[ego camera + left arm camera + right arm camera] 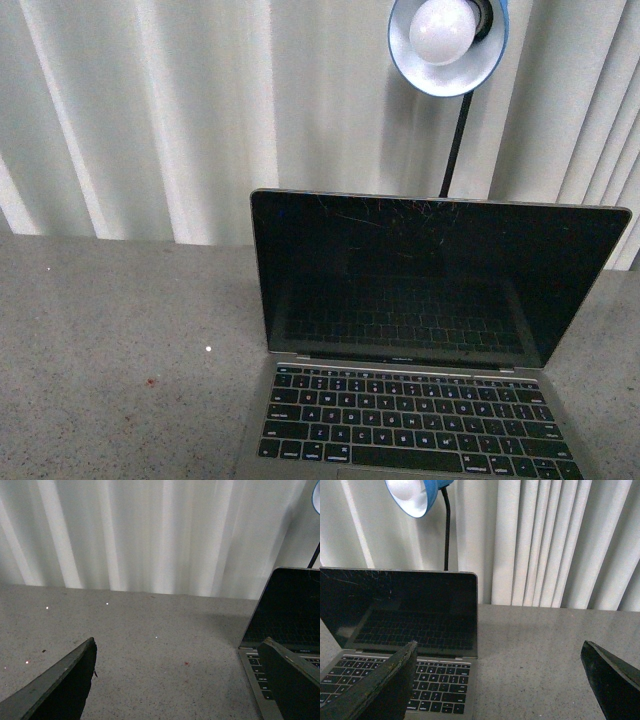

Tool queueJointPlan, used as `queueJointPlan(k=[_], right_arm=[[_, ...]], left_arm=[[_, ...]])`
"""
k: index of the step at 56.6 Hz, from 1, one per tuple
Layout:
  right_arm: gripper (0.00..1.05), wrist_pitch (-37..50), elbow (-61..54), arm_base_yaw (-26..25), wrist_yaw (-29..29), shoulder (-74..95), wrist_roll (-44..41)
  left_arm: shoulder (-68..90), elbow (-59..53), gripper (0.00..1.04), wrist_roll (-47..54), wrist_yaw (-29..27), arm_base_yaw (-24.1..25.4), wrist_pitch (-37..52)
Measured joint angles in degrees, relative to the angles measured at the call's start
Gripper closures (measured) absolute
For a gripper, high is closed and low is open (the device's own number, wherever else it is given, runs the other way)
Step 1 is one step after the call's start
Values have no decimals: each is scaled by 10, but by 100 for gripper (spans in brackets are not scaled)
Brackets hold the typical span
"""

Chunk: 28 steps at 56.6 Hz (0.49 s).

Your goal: Close laptop

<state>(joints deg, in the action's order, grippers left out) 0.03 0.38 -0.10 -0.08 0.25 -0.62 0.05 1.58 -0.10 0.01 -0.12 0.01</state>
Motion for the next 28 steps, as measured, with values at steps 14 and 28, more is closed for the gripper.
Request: queueJointPlan(k=[14, 28], right_arm=[[7, 0, 0, 0, 0, 0, 0], [7, 0, 0, 0, 0, 0, 0]], left_arm=[[0, 0, 7, 0, 0, 0, 0], [0, 0, 7, 0, 0, 0, 0]])
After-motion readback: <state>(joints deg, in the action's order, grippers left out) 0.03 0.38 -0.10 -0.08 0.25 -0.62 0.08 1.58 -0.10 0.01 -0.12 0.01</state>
